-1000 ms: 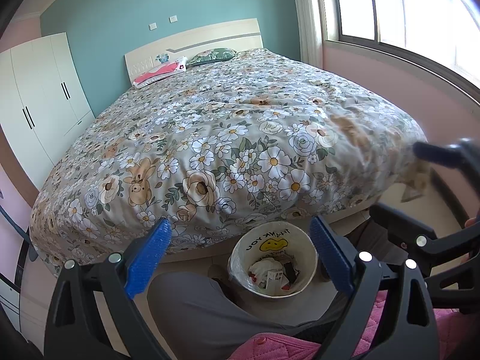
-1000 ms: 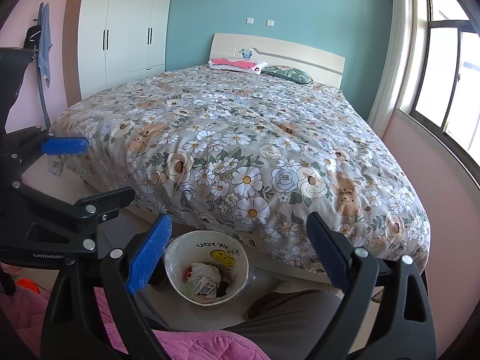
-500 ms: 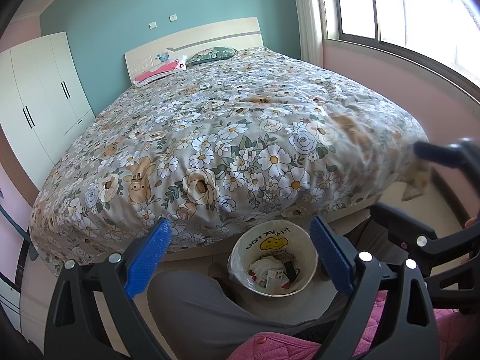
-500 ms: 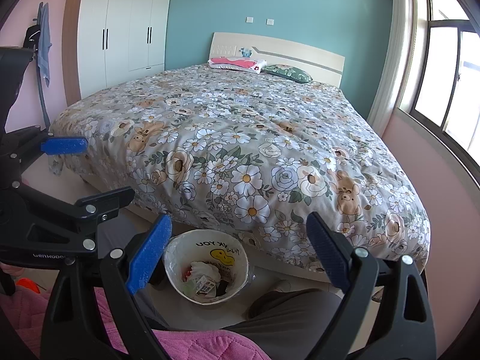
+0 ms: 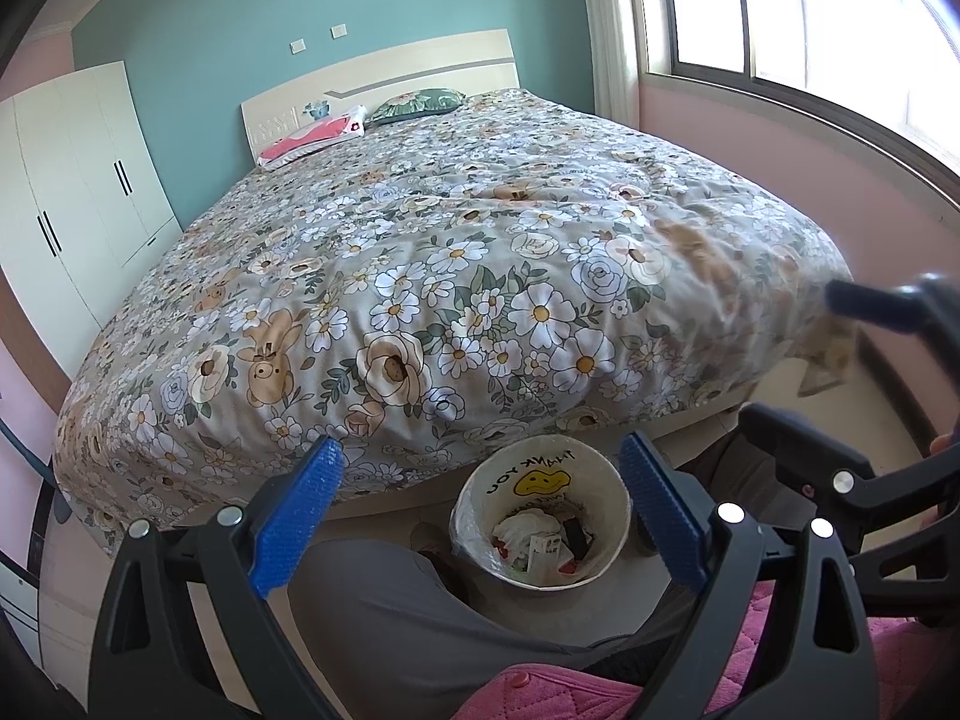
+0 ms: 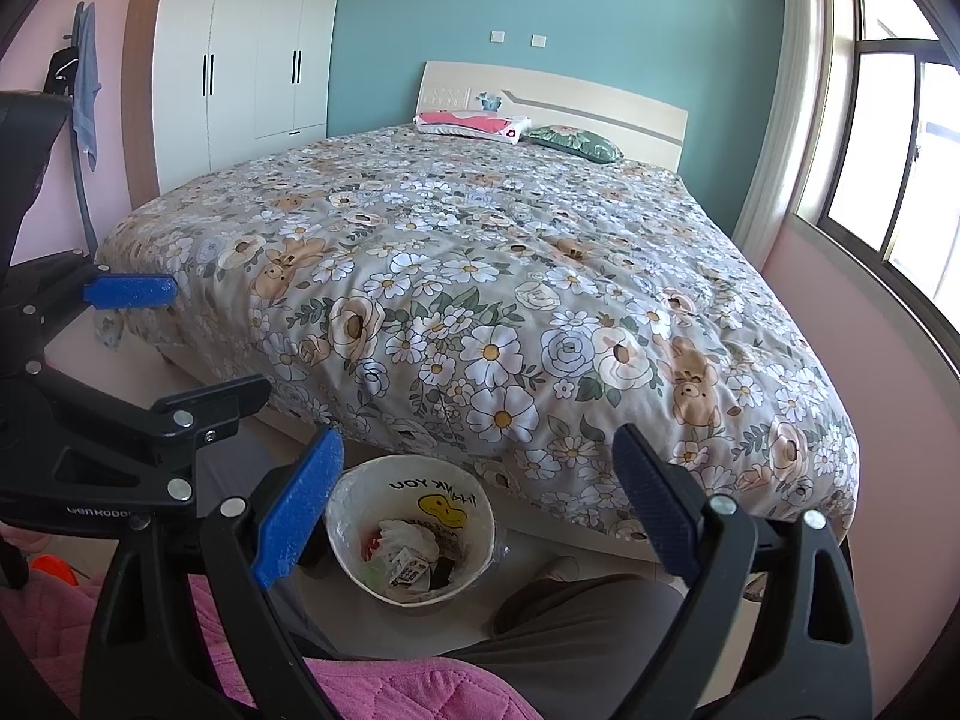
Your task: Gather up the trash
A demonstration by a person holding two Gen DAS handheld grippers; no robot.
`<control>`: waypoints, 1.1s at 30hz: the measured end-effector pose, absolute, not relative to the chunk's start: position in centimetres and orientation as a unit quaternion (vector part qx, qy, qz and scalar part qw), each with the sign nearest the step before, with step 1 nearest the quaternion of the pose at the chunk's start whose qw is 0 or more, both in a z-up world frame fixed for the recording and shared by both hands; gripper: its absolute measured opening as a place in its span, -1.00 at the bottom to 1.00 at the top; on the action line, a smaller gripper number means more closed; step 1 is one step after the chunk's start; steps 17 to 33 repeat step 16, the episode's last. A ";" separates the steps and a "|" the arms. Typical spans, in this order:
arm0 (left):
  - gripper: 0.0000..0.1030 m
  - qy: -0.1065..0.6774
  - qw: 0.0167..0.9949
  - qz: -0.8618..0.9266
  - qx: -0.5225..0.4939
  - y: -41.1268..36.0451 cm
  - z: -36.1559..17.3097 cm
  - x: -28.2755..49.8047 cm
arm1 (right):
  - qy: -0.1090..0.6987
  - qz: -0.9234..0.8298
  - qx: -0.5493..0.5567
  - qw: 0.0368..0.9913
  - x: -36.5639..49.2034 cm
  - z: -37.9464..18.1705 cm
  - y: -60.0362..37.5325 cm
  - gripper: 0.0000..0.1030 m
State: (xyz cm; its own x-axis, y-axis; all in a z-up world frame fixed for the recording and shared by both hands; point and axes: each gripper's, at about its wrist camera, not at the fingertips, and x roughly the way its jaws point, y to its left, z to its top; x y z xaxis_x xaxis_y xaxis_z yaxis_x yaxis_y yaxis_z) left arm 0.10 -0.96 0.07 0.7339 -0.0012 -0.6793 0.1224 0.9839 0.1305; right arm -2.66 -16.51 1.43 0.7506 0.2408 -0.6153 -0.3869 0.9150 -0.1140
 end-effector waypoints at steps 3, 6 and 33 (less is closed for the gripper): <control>0.84 0.363 0.928 -0.033 0.083 -0.9 0.1 0.1 | 0.310 0.169 -0.118 0.928 -2.7 1.4 -16.5 0.74; 0.84 0.363 0.927 -0.033 0.084 -0.9 0.1 0.2 | 0.310 0.169 -0.118 0.928 -2.7 1.4 -16.5 0.74; 0.84 0.376 0.923 -0.034 0.076 -0.7 -0.2 0.3 | 0.309 0.172 -0.122 0.928 -2.8 1.4 -16.4 0.74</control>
